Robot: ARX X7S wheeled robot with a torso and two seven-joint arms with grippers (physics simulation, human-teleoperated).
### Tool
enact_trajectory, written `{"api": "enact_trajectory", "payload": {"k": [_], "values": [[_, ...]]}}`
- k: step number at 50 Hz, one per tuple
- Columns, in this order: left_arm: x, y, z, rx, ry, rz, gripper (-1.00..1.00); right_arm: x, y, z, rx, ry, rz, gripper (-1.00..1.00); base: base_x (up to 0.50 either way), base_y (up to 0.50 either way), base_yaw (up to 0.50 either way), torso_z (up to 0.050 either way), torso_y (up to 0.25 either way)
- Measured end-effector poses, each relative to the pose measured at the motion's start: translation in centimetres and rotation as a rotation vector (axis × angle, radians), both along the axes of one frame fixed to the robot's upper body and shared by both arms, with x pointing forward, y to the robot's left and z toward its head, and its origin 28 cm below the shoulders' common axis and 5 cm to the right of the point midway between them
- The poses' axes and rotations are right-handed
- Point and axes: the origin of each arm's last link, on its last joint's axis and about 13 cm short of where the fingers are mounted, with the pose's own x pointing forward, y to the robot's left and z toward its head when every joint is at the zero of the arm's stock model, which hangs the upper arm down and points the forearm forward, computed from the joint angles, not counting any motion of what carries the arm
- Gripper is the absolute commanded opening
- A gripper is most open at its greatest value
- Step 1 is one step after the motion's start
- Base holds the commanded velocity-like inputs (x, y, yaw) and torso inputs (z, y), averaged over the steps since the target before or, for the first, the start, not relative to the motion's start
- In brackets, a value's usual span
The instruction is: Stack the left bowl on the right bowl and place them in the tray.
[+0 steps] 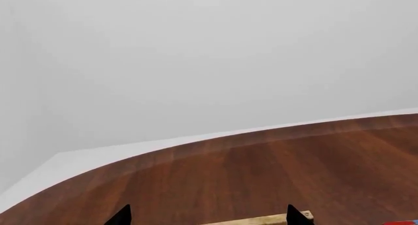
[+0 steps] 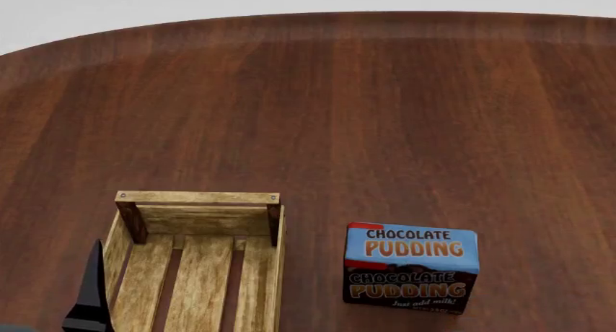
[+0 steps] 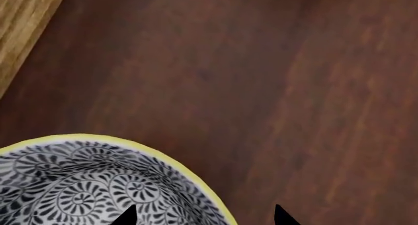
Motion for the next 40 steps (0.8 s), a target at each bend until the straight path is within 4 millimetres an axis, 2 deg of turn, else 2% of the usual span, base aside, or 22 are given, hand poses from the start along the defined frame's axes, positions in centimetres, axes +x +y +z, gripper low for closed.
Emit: {"api": "enact_trajectory", "payload": {"k": [26, 27, 40], "values": [[0.1, -0.1, 0.3, 0.0, -0.006, -0.003, 1.0, 0.6, -0.4, -1.3, 0.019, 0.043, -0.018, 1.0, 0.0, 0.0, 0.0, 0.0, 0.0], [0.1, -0.2, 0.3, 0.0, -0.007, -0.003, 1.0, 0.6, -0.5, -1.3, 0.019, 0.044, -0.018, -1.0, 0.0, 0.0, 0.0, 0.0, 0.0], [0.1, -0.2, 0.1, 0.0, -0.004, -0.003, 1.0, 0.6, -0.5, -0.9, -0.011, 0.036, -0.008, -1.0, 0.0, 0.0, 0.0, 0.0, 0.0]]}}
